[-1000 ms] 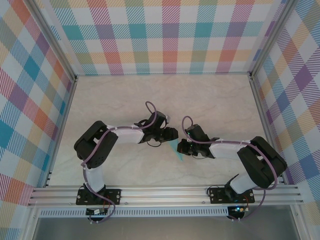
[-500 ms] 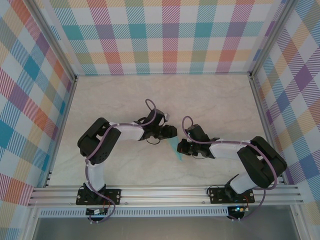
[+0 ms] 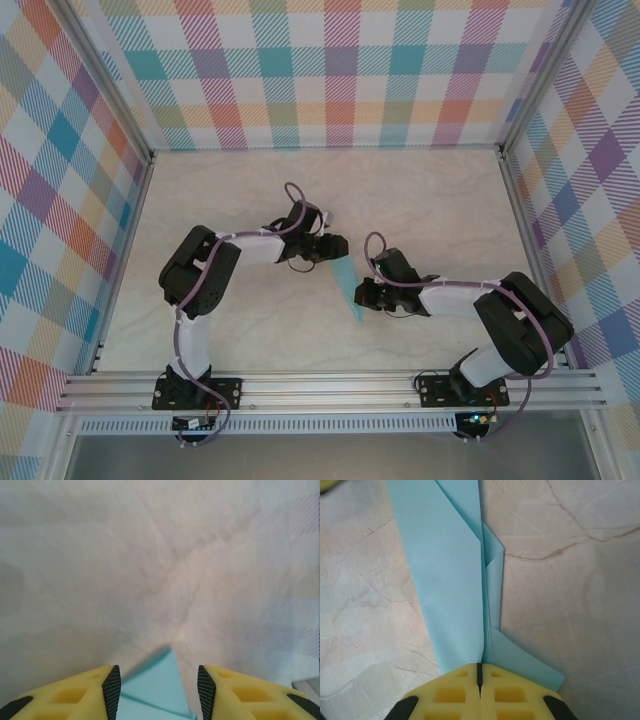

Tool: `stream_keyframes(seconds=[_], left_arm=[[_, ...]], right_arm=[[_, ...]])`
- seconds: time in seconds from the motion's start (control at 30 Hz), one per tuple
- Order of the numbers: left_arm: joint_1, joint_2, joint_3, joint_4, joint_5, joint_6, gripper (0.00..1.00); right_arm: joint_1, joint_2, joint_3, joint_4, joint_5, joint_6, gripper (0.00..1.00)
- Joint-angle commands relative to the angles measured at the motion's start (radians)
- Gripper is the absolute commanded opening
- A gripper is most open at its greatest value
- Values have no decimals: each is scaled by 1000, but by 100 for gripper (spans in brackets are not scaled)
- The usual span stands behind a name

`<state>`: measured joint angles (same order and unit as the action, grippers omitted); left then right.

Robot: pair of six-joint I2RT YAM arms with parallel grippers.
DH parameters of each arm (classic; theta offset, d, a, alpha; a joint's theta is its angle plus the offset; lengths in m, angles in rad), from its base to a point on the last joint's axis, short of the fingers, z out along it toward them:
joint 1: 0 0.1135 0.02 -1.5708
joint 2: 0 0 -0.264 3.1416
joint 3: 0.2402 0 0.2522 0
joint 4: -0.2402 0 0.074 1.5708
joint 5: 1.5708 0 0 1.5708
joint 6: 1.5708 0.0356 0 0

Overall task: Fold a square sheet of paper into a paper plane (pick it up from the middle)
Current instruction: Fold the wing for the fifth time at the center of the table.

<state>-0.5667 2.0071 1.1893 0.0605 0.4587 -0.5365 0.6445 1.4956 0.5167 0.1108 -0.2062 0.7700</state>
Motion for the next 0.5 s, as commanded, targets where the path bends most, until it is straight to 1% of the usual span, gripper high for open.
stream_keyframes(seconds=[0.0,0.1,0.23,0.37,0.47], left_arm=[[44,35,61,-62,-1,58,48],[60,27,87,-92,24,69,48],[60,-78,63,-127,26,68,50],[44,-211,-28,-114,18,32,48],[4,-275,-100,-94,28,18,45]], right_arm=[[-6,41,-51,-156,8,-23,5],[-6,40,-40,-157,0,-22,5],[-8,41,-19,-161,2,-19,5],[-8,52,-2,-170,8,-14,6],[-8,50,-2,-169,13,-7,7]])
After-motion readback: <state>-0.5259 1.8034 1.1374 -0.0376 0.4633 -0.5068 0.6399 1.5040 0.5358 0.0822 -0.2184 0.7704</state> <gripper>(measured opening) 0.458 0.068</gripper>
